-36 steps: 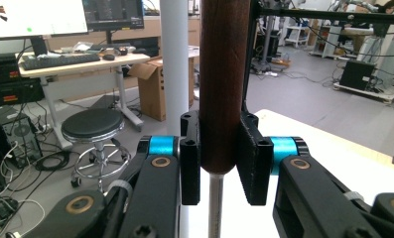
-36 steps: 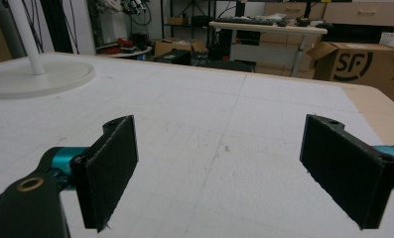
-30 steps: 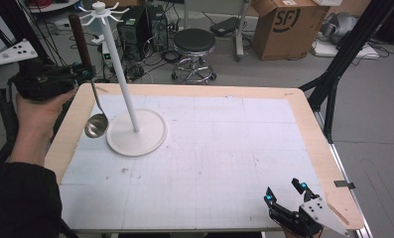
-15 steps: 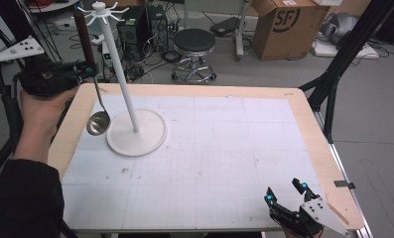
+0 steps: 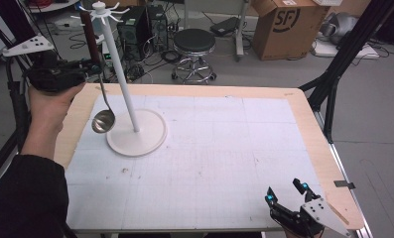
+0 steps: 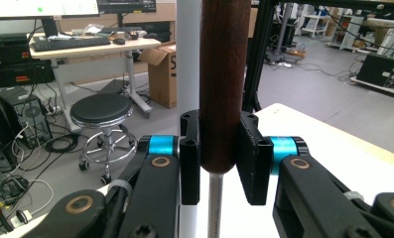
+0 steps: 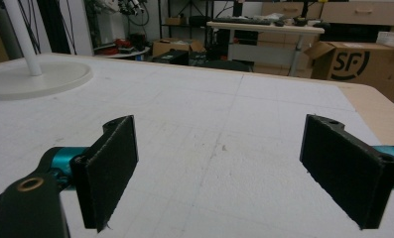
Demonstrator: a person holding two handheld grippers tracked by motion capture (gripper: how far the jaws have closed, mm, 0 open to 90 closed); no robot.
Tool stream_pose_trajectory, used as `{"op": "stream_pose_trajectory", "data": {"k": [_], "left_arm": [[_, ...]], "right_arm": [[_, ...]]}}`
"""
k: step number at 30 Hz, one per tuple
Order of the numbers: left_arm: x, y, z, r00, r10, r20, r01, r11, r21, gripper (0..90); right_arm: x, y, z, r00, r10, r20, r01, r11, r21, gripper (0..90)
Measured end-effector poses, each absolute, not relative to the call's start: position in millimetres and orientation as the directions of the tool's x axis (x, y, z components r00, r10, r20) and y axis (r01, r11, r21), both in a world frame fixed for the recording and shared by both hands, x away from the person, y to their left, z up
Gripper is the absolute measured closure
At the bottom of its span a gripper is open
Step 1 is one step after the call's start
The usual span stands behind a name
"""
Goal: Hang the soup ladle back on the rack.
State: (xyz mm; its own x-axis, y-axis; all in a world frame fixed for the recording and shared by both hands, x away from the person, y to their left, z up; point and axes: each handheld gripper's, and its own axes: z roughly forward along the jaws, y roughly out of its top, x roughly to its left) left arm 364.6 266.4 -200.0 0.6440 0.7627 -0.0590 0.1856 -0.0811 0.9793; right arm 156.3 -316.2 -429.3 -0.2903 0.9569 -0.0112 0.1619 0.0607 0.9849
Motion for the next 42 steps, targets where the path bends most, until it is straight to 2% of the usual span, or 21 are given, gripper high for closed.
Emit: {"op": "stream_pose_trajectory", "data": {"k": [10,13,16,19,21,25,30,35,42], "left_arm": [[368.3,261.7,-208.1,0.642,0.763,-0.067,0.174,-0.060,0.983,72.4],[369.0,262.5,-212.7,0.661,0.744,-0.098,0.164,-0.016,0.986,54.8],[367.3,262.2,-217.0,0.657,0.749,-0.086,0.146,-0.014,0.989,45.9],[364.6,264.8,-222.2,0.670,0.736,-0.101,0.140,0.009,0.990,41.1],[360.2,267.0,-227.0,0.677,0.727,-0.115,0.129,0.037,0.991,32.1],[344.8,269.0,-239.1,0.683,0.725,-0.091,0.085,0.045,0.995,29.9],[320.5,262.1,-261.8,0.694,0.718,-0.056,0.014,0.064,0.998,22.5],[295.1,247.9,-289.4,0.717,0.695,-0.049,-0.008,0.078,0.997,21.9],[266.4,221.4,-315.0,0.757,0.653,-0.015,-0.003,0.026,1.000,22.3]], "right_arm": [[155.5,-316.8,-429.1,-0.286,0.958,-0.016,0.156,0.062,0.986,14.3],[155.4,-316.8,-429.2,-0.284,0.959,-0.015,0.158,0.062,0.986,14.3],[155.5,-316.5,-429.5,-0.290,0.957,-0.016,0.164,0.066,0.984,14.3],[155.3,-316.7,-429.6,-0.288,0.957,-0.015,0.164,0.065,0.984,14.3],[155.6,-316.7,-429.8,-0.287,0.958,-0.012,0.166,0.063,0.984,14.2],[155.8,-315.8,-430.1,-0.290,0.957,-0.015,0.168,0.066,0.984,14.3],[157.2,-314.2,-430.7,-0.293,0.956,-0.019,0.171,0.072,0.983,14.2],[158.1,-311.4,-430.8,-0.294,0.955,-0.028,0.174,0.083,0.981,14.3],[159.6,-310.5,-433.4,-0.290,0.956,-0.035,0.189,0.093,0.977,14.3]]}}
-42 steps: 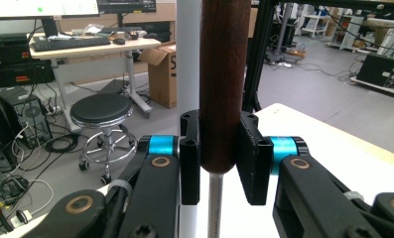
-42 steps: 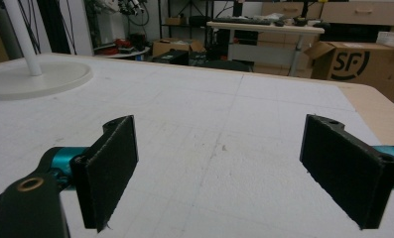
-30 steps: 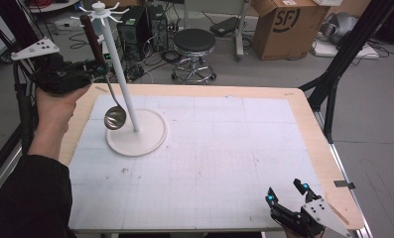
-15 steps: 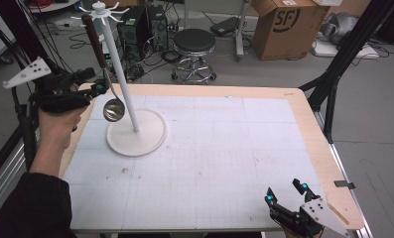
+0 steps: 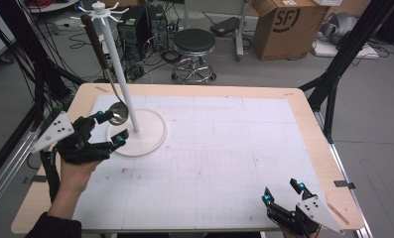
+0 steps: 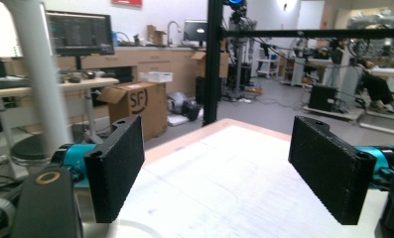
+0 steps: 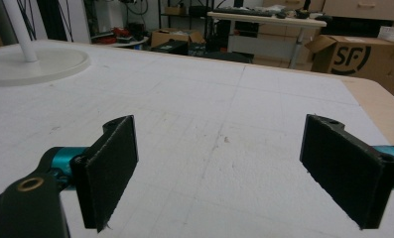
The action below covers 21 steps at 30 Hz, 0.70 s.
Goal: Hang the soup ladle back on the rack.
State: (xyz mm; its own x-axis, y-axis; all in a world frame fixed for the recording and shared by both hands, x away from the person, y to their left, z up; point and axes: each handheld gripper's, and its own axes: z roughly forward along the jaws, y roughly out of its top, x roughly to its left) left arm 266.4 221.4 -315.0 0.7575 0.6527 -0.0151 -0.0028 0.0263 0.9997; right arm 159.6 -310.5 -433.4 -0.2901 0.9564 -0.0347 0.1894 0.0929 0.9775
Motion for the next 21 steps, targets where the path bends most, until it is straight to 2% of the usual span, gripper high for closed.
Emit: {"op": "stream_pose_trajectory", "data": {"k": [3,11,17,21], "left_arm": [[255.7,210.4,-327.7,0.766,0.643,-0.004,-0.018,0.028,0.999,22.3],[237.4,188.6,-368.8,0.789,0.613,-0.038,0.036,0.016,0.999,23.5],[229.3,187.4,-389.5,0.787,0.616,-0.031,0.028,0.014,1.000,24.1],[226.8,189.3,-406.3,0.787,0.614,-0.062,0.057,0.028,0.998,24.0]], "right_arm": [[159.4,-310.9,-433.0,-0.288,0.957,-0.035,0.183,0.091,0.979,14.2],[163.8,-310.6,-436.3,-0.291,0.956,-0.029,0.188,0.087,0.978,14.2],[166.3,-308.8,-434.9,-0.310,0.951,-0.022,0.174,0.079,0.982,14.2],[167.6,-307.9,-433.9,-0.318,0.948,-0.017,0.164,0.073,0.984,14.2]]}}
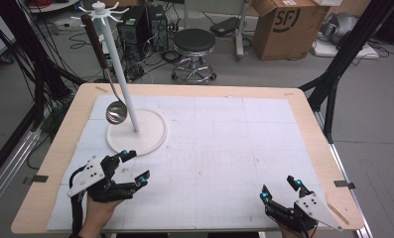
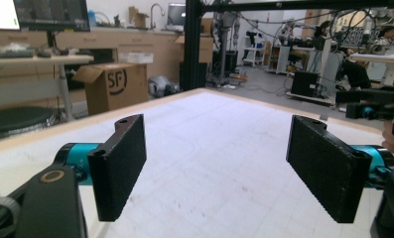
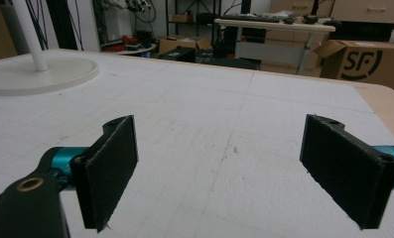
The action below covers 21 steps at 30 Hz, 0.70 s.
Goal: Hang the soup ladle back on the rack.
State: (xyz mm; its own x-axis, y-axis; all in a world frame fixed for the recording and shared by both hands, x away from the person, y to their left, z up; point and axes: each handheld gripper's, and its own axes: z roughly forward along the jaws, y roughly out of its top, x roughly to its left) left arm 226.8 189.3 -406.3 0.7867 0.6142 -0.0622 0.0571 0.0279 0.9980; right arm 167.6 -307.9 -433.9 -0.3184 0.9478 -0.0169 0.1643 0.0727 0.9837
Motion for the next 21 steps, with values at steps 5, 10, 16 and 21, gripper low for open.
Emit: {"op": "stream_pose_trajectory", "data": {"k": [5,10,16,21], "left_arm": [[219.9,191.8,-412.9,0.784,0.616,-0.077,0.073,0.032,0.997,23.9],[206.9,188.7,-419.5,0.797,0.598,-0.083,0.102,0.001,0.995,23.7],[194.4,184.4,-424.8,0.797,0.602,-0.050,0.103,-0.052,0.993,23.8],[198.3,187.6,-427.8,0.785,0.614,-0.082,0.124,-0.026,0.992,23.8]], "right_arm": [[168.8,-306.2,-433.0,-0.330,0.944,-0.021,0.163,0.079,0.983,14.2],[165.1,-302.4,-428.9,-0.333,0.942,-0.029,0.146,0.082,0.986,14.2],[165.3,-301.7,-428.6,-0.332,0.943,-0.035,0.144,0.087,0.986,14.2],[164.6,-301.6,-428.1,-0.335,0.942,-0.037,0.140,0.089,0.986,14.3]]}}
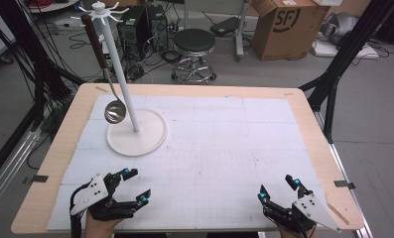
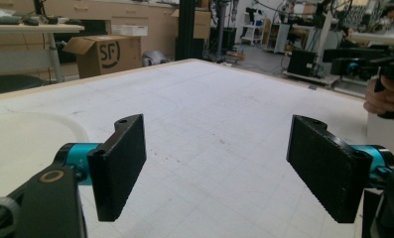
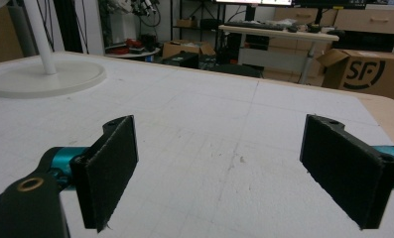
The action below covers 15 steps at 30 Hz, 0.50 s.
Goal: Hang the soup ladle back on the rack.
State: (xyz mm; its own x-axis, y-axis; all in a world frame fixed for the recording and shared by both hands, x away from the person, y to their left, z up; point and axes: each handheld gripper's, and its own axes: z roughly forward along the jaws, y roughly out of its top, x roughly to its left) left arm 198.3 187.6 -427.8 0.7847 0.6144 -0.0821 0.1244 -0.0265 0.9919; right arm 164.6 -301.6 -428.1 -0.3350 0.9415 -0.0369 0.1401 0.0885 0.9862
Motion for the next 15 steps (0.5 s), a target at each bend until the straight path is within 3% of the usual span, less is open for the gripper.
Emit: {"op": "stream_pose_trajectory", "data": {"k": [15], "left_arm": [[200.9,194.5,-430.9,0.757,0.648,-0.084,0.123,-0.015,0.992,23.8]], "right_arm": [[166.6,-297.9,-429.1,-0.352,0.935,-0.036,0.154,0.096,0.983,14.2]]}}
